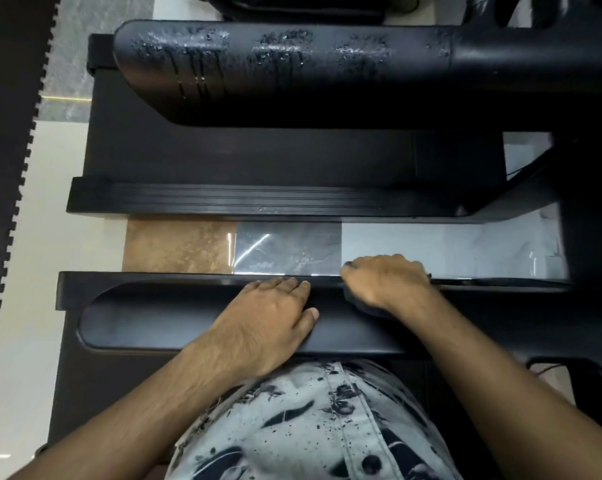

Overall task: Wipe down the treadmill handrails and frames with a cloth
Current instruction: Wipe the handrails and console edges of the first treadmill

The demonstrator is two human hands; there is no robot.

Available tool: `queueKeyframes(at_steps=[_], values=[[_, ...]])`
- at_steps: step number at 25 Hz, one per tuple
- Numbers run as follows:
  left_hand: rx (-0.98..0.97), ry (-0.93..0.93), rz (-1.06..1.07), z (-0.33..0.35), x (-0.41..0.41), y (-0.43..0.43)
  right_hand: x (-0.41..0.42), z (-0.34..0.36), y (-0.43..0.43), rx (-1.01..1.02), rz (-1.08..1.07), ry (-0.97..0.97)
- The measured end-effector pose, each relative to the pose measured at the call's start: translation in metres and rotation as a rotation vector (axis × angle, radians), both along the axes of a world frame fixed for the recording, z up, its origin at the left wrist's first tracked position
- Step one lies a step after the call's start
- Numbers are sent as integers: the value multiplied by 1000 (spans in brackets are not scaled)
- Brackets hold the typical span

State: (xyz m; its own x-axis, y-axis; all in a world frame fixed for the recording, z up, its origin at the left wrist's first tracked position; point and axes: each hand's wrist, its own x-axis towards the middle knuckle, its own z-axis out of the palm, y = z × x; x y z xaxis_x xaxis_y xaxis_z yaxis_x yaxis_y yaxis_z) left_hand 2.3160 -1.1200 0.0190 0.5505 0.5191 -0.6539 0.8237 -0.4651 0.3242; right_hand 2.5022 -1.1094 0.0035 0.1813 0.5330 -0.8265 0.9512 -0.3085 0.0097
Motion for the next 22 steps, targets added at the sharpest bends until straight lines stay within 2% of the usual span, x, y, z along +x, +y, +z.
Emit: queueKeyframes(at_steps=[2,3,4,5,7,10,11,12,13,14,16,18,19,20,22], values=[[5,-3,8,0,8,-3,-14,10,-30,218,177,13],[12,-5,10,-1,12,-4,-14,10,-37,264,241,53],[25,-6,12,-3,16,-5,-3,7,-29,239,227,93],[31,-1,19,-4,19,-7,11,1,-15,157,118,95],[26,7,32,-3,27,-11,29,-5,-5,32,33,33],[31,-2,54,-4,37,-15,18,7,-42,255,262,88],[32,-7,53,-4,40,-15,26,3,-39,260,254,150],[30,-3,54,-3,43,-16,38,-2,-24,174,138,176],[27,7,55,-1,45,-18,50,-6,-9,40,1,137],[22,12,49,2,48,-19,57,-9,-4,-4,-44,72],[9,3,30,5,50,-17,49,2,-26,119,111,18],[-17,-48,26,2,51,-15,30,9,-50,317,210,79],[-27,-78,36,1,52,-15,36,7,-45,321,215,110],[-39,-101,48,1,54,-15,45,4,-31,263,99,100],[-73,-110,25,1,59,-18,56,1,-18,82,-48,-9]])
